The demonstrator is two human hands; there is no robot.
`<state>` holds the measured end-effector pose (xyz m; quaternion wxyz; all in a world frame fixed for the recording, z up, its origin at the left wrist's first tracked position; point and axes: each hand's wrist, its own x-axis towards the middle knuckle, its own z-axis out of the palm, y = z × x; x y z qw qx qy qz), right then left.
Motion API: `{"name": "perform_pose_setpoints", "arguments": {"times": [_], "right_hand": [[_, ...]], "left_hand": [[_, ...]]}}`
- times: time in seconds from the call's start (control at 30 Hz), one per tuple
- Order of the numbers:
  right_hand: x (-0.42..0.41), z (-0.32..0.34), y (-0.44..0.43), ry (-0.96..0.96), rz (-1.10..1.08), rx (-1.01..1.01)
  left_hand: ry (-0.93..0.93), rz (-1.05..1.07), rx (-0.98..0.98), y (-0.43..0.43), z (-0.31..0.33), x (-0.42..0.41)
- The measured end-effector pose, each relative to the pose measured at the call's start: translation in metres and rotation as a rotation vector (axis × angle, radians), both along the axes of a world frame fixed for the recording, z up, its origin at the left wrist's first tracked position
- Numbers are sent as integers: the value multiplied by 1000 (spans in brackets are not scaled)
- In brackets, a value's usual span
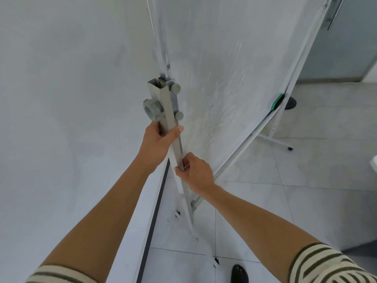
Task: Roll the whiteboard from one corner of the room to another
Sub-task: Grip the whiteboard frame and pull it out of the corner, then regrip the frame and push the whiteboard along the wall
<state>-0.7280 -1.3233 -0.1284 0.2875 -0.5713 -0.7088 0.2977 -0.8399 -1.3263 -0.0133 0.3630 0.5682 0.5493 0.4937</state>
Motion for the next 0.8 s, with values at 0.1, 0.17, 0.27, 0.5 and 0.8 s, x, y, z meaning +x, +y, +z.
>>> {"name": "perform_pose_setpoints", "arguments": {"times": [0.1,0.17,0.27,0.5,0.8], "right_hand": [[12,-3,-25,24,39,-73],[35,-10,-45,38,33,-142],[97,-30,-78,64,-43,-267],[280,-78,-150,198,-331,-598],[459,-76,-195,381,-706,-648]], "left_hand": [[39,46,-9,-22,-6,-1],[103,119,-80,-35,-23,-2],[152,220,-328,-66,-67,-1],[71,56,-858,-143,-165,57],[-102,-17,-873,-114,-164,212]]}}
